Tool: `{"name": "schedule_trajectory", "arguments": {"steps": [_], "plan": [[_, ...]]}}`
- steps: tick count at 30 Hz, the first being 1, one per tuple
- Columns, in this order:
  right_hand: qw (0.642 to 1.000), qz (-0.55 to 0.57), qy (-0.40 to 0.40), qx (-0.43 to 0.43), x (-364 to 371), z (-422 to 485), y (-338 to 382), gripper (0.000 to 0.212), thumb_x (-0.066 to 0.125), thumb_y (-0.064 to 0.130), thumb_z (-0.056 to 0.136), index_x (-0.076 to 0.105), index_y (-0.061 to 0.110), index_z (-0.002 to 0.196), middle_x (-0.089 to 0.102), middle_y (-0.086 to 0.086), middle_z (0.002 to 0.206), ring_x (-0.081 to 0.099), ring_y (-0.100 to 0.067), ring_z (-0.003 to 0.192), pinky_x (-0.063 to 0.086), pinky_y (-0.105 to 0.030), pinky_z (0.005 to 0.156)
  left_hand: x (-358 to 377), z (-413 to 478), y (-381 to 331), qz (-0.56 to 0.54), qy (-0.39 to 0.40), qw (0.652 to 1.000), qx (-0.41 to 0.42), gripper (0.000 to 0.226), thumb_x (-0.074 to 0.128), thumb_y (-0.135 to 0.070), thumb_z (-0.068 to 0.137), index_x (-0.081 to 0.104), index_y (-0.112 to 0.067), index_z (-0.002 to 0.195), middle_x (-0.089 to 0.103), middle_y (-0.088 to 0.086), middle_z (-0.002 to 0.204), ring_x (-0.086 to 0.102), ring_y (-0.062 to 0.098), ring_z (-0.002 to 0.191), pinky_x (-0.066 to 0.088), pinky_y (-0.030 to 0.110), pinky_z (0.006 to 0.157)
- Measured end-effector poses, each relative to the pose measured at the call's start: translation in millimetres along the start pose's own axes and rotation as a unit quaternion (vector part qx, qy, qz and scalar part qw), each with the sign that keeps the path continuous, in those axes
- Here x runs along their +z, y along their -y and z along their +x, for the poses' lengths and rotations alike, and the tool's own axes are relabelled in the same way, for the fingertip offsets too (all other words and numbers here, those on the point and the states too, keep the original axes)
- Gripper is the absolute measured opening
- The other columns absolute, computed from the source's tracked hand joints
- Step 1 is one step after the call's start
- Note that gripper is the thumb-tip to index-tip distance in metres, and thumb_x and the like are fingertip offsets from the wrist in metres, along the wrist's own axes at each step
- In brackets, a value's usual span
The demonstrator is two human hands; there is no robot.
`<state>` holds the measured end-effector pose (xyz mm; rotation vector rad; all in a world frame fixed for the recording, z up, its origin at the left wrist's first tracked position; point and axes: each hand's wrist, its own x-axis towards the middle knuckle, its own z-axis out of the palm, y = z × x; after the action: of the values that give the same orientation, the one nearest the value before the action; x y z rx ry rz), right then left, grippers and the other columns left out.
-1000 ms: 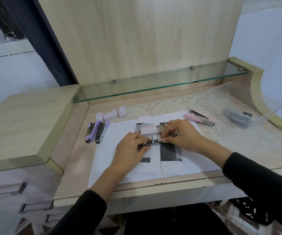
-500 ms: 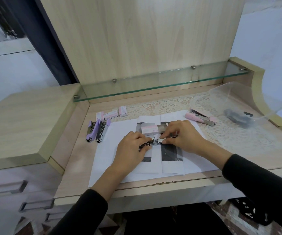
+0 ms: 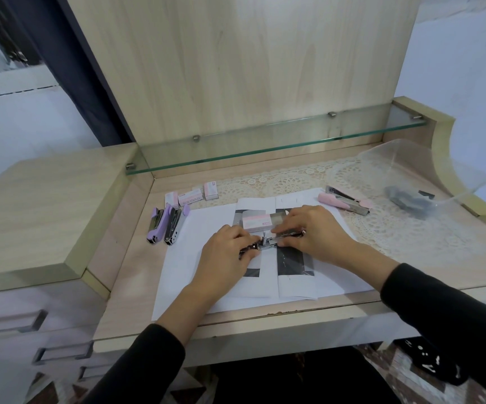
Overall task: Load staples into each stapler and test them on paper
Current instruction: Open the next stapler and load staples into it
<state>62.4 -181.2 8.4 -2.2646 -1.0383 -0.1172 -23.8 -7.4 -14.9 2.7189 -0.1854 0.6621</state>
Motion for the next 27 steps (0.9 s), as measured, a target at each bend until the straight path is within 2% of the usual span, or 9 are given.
{"name": "schedule_trajectory", "arguments": {"steps": [5,8,10,14,17,18,21,24,27], "plan": [[1.0,0.017,-0.009,-0.015,2.2,-3.9,-3.0,0.011,0.075,0.011,0.071,0.076,0.017,0.081,0.07,-0.005,0.083,0.06,-0.024,0.081,0.045,-0.029,0.07,-0.3,0.8,0.5,-0.001,-0.001,1.0,0.007,0.02,0.073,-0.012,0.069,0.073,-0.009,0.089,0.066,0.004,0.078,0.06,0.027,0.071,0.044,0.029,0.062],[1.0,0.01,0.001,-0.018,2.2,-5.1,-3.0,0.01,0.074,0.01,0.072,0.076,0.016,0.08,0.071,-0.004,0.084,0.059,-0.021,0.082,0.046,-0.03,0.071,-1.9,1.3,-0.8,0.004,-0.004,1.0,0.01,0.019,0.072,-0.013,0.072,0.073,-0.01,0.091,0.066,0.004,0.081,0.06,0.027,0.074,0.042,0.028,0.064],[1.0,0.023,0.0,-0.015,-0.1,-4.3,-2.2,0.008,0.074,0.013,0.073,0.076,0.016,0.081,0.07,-0.003,0.083,0.057,-0.015,0.075,0.045,-0.028,0.069,-5.1,2.9,-2.0,0.011,0.01,1.0,-0.006,0.022,0.069,-0.018,0.08,0.071,-0.013,0.1,0.067,0.003,0.092,0.058,0.025,0.086,0.039,0.028,0.073],[0.995,0.062,-0.048,0.059,-11.6,2.4,-3.1,0.009,0.068,0.013,0.079,0.074,0.012,0.085,0.067,-0.001,0.08,0.048,0.001,0.06,0.035,-0.008,0.059,-14.7,9.3,3.1,0.019,0.067,0.997,-0.036,0.034,0.065,-0.037,0.082,0.067,-0.021,0.111,0.066,-0.003,0.109,0.053,0.017,0.1,0.035,0.028,0.085],[0.99,0.033,-0.059,0.124,-16.2,10.4,-11.7,0.011,0.063,0.012,0.083,0.073,0.01,0.088,0.07,-0.002,0.084,0.048,0.0,0.059,0.033,-0.007,0.057,-25.1,17.4,5.2,-0.002,0.098,0.993,-0.068,0.039,0.061,-0.049,0.079,0.069,-0.022,0.106,0.068,-0.003,0.1,0.054,0.015,0.094,0.04,0.032,0.084],[0.989,0.02,-0.047,0.138,-16.1,12.8,-13.8,0.013,0.062,0.013,0.083,0.072,0.01,0.09,0.071,-0.004,0.086,0.048,-0.002,0.06,0.035,-0.012,0.058,-28.4,20.1,6.5,-0.016,0.1,0.992,-0.08,0.037,0.057,-0.05,0.081,0.071,-0.022,0.101,0.068,-0.002,0.097,0.054,0.016,0.091,0.042,0.034,0.083],[0.987,-0.003,-0.017,0.162,-13.8,19.0,-16.4,0.016,0.062,0.017,0.084,0.072,0.01,0.095,0.071,-0.009,0.088,0.053,-0.012,0.069,0.036,-0.019,0.067,-34.8,28.5,14.4,-0.047,0.073,0.99,-0.107,0.03,0.055,-0.043,0.086,0.074,-0.02,0.088,0.07,0.001,0.093,0.057,0.017,0.084,0.046,0.039,0.078],[0.985,0.007,-0.006,0.172,-11.1,24.3,-14.3,0.019,0.063,0.021,0.084,0.071,0.013,0.099,0.071,-0.009,0.089,0.055,-0.014,0.075,0.039,-0.021,0.071,-33.9,34.8,22.9,-0.036,0.071,0.989,-0.121,0.023,0.06,-0.032,0.087,0.071,-0.017,0.101,0.068,0.002,0.098,0.059,0.015,0.081,0.048,0.035,0.08],[0.983,0.008,0.002,0.181,-7.7,29.8,-11.0,0.018,0.065,0.021,0.083,0.072,0.014,0.098,0.071,-0.009,0.093,0.057,-0.015,0.08,0.043,-0.023,0.074,-28.1,41.2,27.6,-0.018,0.126,0.982,-0.137,0.04,0.065,-0.029,0.084,0.06,-0.014,0.12,0.065,0.002,0.105,0.056,0.014,0.083,0.046,0.028,0.08]]}}
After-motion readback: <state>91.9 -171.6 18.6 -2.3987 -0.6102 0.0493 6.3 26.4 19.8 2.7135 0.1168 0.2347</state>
